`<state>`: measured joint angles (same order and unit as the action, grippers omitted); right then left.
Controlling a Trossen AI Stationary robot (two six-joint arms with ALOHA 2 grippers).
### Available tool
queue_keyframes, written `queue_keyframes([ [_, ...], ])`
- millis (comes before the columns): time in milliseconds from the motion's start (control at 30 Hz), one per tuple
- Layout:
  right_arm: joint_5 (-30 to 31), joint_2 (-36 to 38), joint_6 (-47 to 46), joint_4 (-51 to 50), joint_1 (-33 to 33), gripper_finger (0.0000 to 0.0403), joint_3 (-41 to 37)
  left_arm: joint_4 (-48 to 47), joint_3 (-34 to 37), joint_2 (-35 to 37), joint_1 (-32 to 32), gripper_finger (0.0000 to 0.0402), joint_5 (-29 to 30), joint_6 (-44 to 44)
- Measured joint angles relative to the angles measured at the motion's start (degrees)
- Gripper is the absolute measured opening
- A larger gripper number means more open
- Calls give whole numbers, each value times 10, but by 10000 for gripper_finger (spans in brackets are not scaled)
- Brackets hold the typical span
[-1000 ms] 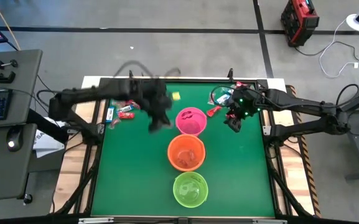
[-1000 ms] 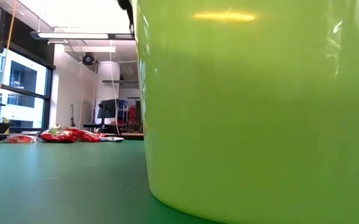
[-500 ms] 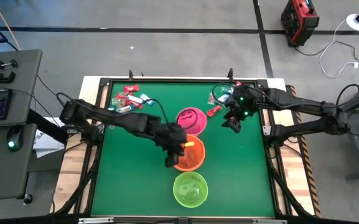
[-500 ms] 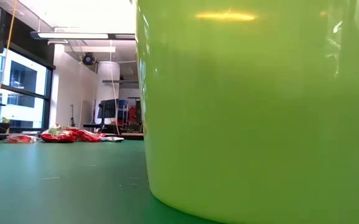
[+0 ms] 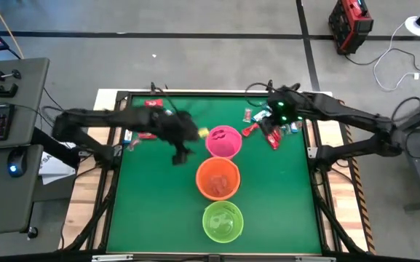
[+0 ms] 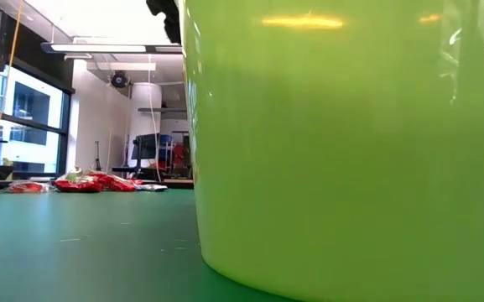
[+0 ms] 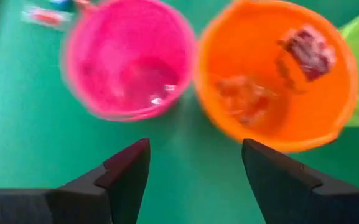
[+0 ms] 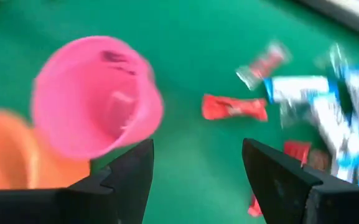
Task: Sort candy by brand, put in halloween buckets
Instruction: Put the orange gummy into the orange bucket
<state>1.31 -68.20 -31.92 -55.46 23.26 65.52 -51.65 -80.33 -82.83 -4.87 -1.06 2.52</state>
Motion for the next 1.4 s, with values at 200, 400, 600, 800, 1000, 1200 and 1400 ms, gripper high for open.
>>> queue_keyframes([
  [200,-1,-131,-72,77,80,236,3,119,134,130,-148,245,-45,17],
  [400,-13,-273,-86,118,159,236,58,189,204,176,-201,245,-73,-44],
  [600,-32,-389,-62,100,191,236,118,220,231,176,-198,245,-69,-87],
  [800,-39,-436,-56,96,198,236,132,229,234,176,-194,245,-69,-115],
  [1000,-39,-466,-67,100,202,223,124,239,234,176,-194,245,-50,-123],
  [1200,-32,-468,-34,102,203,103,126,271,234,176,-193,245,-11,-129],
  [1400,-23,-412,61,87,208,21,131,277,234,186,-195,245,5,-107],
])
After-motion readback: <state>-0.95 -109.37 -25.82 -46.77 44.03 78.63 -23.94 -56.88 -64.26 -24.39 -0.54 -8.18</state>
